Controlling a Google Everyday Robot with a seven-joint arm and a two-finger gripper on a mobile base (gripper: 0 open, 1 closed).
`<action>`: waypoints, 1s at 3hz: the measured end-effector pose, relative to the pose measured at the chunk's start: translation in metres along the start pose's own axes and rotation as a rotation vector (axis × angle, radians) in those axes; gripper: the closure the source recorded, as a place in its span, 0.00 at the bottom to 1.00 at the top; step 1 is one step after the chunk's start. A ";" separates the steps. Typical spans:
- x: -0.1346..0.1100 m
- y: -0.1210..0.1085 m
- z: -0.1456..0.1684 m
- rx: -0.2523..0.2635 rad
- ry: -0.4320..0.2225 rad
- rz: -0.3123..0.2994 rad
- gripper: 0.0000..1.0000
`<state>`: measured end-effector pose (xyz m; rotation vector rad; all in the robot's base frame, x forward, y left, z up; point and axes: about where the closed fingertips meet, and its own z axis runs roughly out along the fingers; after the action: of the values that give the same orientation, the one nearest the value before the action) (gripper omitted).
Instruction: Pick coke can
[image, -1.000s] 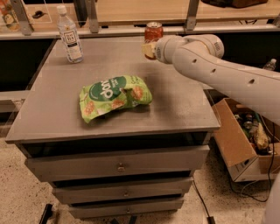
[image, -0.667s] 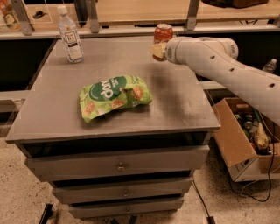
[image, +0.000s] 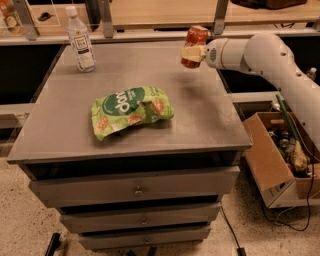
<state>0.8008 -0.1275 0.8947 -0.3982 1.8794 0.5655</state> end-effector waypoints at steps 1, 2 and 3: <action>-0.018 0.007 -0.008 -0.059 -0.022 -0.134 1.00; -0.030 0.007 -0.019 -0.062 -0.062 -0.295 1.00; -0.036 0.009 -0.025 -0.101 -0.085 -0.405 1.00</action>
Offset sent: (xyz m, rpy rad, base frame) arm -0.0128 -0.0171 0.0565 -0.3865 -0.4402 0.2069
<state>0.7898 -0.1335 0.9374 -0.7874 1.6323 0.3953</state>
